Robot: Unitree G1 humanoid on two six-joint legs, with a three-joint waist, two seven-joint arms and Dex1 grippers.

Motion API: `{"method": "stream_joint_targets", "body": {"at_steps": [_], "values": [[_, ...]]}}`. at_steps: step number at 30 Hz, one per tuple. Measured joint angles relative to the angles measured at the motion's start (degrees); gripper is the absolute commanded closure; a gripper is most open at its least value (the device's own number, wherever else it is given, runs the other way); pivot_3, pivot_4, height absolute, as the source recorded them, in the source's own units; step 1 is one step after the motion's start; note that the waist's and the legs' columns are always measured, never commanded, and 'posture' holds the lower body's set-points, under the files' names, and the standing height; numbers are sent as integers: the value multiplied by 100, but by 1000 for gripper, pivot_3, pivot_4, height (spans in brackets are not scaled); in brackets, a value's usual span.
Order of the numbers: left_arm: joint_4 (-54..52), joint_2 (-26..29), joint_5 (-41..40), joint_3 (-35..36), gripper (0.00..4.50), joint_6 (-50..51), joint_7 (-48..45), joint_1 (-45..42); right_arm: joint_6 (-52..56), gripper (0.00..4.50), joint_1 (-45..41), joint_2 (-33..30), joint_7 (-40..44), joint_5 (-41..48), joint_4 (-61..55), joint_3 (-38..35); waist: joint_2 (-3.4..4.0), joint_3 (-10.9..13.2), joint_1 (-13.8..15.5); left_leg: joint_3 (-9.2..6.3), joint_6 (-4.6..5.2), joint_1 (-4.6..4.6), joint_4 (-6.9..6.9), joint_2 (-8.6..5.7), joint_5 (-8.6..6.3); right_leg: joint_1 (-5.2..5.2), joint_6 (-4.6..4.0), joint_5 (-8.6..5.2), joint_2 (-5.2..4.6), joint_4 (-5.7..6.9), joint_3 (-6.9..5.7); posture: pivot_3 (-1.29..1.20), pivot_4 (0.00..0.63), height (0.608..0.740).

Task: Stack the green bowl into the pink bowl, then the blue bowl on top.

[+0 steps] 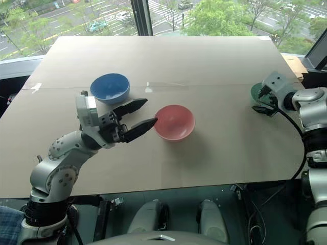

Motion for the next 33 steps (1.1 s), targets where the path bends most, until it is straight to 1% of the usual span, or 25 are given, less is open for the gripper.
{"method": "stream_joint_targets", "body": {"at_steps": [1, 2, 4, 6, 8, 10, 11, 13, 19, 22, 25, 26, 27, 28, 29, 31, 33], "values": [[3, 1, 2, 0, 643, 1, -15, -16, -167, 92, -86, 99, -103, -15, 363, 1, 0, 0, 3, -1, 0, -2, 0, 1, 0, 0, 0, 0, 0, 0, -1, 0, 150, 738], [8, 2, 5, -3, 643, 1, -38, -20, -341, 317, -162, 196, -198, -35, 735, 2, 1, 1, 6, -1, 0, -3, -2, 2, 0, -1, 0, 0, 0, -1, -1, 0, 150, 738], [21, 4, 12, -3, 643, 1, -44, -22, -571, 917, -297, 311, -331, -63, 1248, 4, 8, 5, 5, -1, 0, -8, -7, 2, 0, -2, 1, 0, -2, 0, -2, 0, 150, 738], [30, 7, 13, -3, 643, 1, -51, -25, -766, 1797, -419, 363, -429, -93, 1578, 4, 12, 8, -2, -1, 0, -8, -11, 2, 0, -2, 1, 0, -3, -1, -2, 0, 150, 738], [33, 9, 13, -2, 643, 2, -52, -23, -916, 2853, -522, 391, -455, -119, 1772, 5, 13, 8, -7, -2, -2, -8, -13, 3, 1, -2, 1, 0, -3, -3, -5, 0, 150, 738], [34, 15, 15, -2, 643, 2, -51, -21, -1006, 3507, -576, 419, -452, -124, 1868, 5, 13, 8, -9, -1, -3, -5, -12, 3, 1, -2, 1, 0, -2, -6, -5, 0, 150, 738], [34, 15, 15, -1, 643, 2, -50, -19, -1027, 3912, -584, 428, -449, -129, 1886, 7, 13, 8, -9, -1, -3, -5, -12, 4, 2, -2, 1, 0, -2, -8, -5, 0, 150, 738], [34, 16, 29, 4, 643, -6, -46, 13, -1117, 4475, -587, 472, -431, -151, 1939, 16, 13, 8, -9, -1, -4, -4, -9, 3, 2, -1, 1, 0, -3, -7, -4, 0, 150, 738], [38, 37, 96, 8, 643, -20, -53, 109, -1158, 4475, -587, 492, -342, -239, 1949, 34, 14, 9, -9, -1, -5, -3, -7, 3, 2, -1, 1, 0, -3, -4, -4, 0, 150, 738], [48, 80, 140, 20, 643, -40, -96, 170, -1082, 4475, -509, 498, -30, -248, 1508, 116, 16, 10, -20, -2, -5, -3, -8, 6, 2, -2, 1, 0, -2, -3, -4, 0, 150, 738], [84, 102, 160, 24, 643, -75, -132, 214, -780, 4475, -290, 539, 242, -188, 597, 145, 18, 11, -21, -3, -6, -2, -8, 7, 3, -2, 1, 0, -2, 4, -4, 0, 150, 738], [96, 116, 176, 44, 643, -94, -156, 230, -575, 4475, -152, 566, 333, -115, 12, 149, 18, 11, -15, -4, -6, -3, -8, 7, 3, -2, 1, 0, -3, 5, -5, 0, 150, 738], [96, 116, 178, 47, 643, -98, -157, 232, -562, 4475, -136, 567, 336, -110, -39, 149, 18, 11, -14, -4, -6, -3, -8, 7, 3, -2, 1, 0, -3, 5, -5, 0, 150, 738], [101, 123, 187, 64, 643, -127, -163, 248, -337, 4475, 23, 562, 399, -78, -619, 148, 18, 11, -1, -5, -6, -4, -6, 6, 3, -2, 1, 0, -3, 4, -6, 0, 150, 738], [108, 139, 191, 90, 643, -139, -169, 282, -243, 4475, 101, 577, 450, -38, -948, 157, 18, 11, 1, -8, -6, -5, -7, 8, 3, -2, 1, 0, -4, 9, -9, 0, 150, 738], [167, 218, 234, 158, 643, -169, -219, 349, 295, 4475, 376, 659, 638, 153, -2332, 221, 20, 11, -3, -10, -6, -6, -10, 10, 3, -4, 1, 0, -2, 11, -10, 0, 150, 738], [232, 250, 259, 222, 643, -186, -237, 356, 678, 4475, 482, 701, 779, 298, -3286, 343, 21, 12, -6, -10, -7, -6, -12, 9, 3, -4, 1, 0, -1, 11, -12, 0, 150, 738]]}}
